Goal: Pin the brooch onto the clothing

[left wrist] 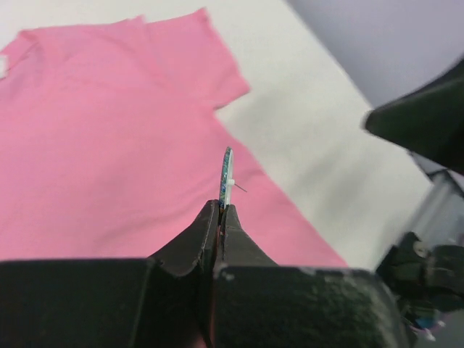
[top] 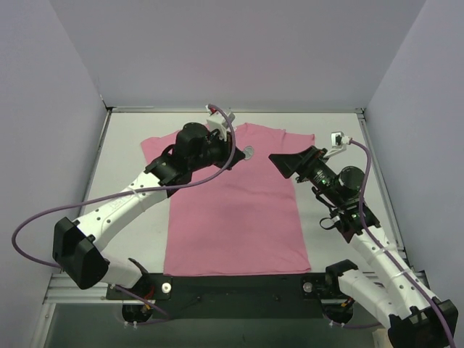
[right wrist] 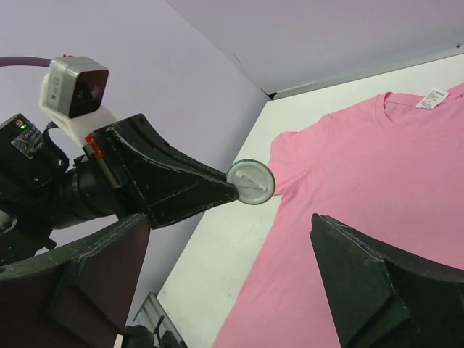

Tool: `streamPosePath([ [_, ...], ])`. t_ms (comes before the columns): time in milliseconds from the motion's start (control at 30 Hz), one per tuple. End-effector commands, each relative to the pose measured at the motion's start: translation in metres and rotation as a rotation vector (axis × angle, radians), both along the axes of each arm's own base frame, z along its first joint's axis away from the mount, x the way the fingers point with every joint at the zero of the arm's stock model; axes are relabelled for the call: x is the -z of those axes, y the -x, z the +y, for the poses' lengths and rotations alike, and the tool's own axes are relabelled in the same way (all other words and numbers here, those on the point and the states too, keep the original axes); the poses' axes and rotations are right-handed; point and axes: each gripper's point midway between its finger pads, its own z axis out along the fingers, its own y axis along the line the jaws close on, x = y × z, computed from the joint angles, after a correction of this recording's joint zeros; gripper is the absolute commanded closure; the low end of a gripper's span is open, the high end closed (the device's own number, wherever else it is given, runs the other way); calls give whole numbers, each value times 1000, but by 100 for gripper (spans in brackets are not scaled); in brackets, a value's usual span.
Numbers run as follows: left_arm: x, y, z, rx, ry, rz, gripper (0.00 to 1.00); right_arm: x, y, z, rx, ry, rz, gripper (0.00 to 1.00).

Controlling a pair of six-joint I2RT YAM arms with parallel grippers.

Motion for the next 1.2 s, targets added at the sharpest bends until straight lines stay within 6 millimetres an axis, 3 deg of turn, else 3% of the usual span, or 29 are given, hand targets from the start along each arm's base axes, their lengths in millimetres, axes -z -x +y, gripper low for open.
streamPosePath([
  [0, 26, -22, 57, -266, -222, -27, 100, -28, -4, 1, -7, -4, -75, 0],
  [167, 28, -29, 74, -357, -283, -38, 100, -23, -9, 5, -20, -2, -55, 0],
  [333, 30, -34, 78, -375, -326, -47, 100, -22, -9, 7, -34, 12, -57, 0],
  [667, 36, -54, 88, -438, -479, -58, 100, 2, -13, 10, -64, 67, 11, 0],
  [933, 69, -80, 91, -485, -661, -20, 100, 48, -21, 4, -47, 158, 164, 0],
  [1167, 102, -109, 109, -581, -799, 11, 100, 118, -26, -9, -13, 303, 405, 0],
])
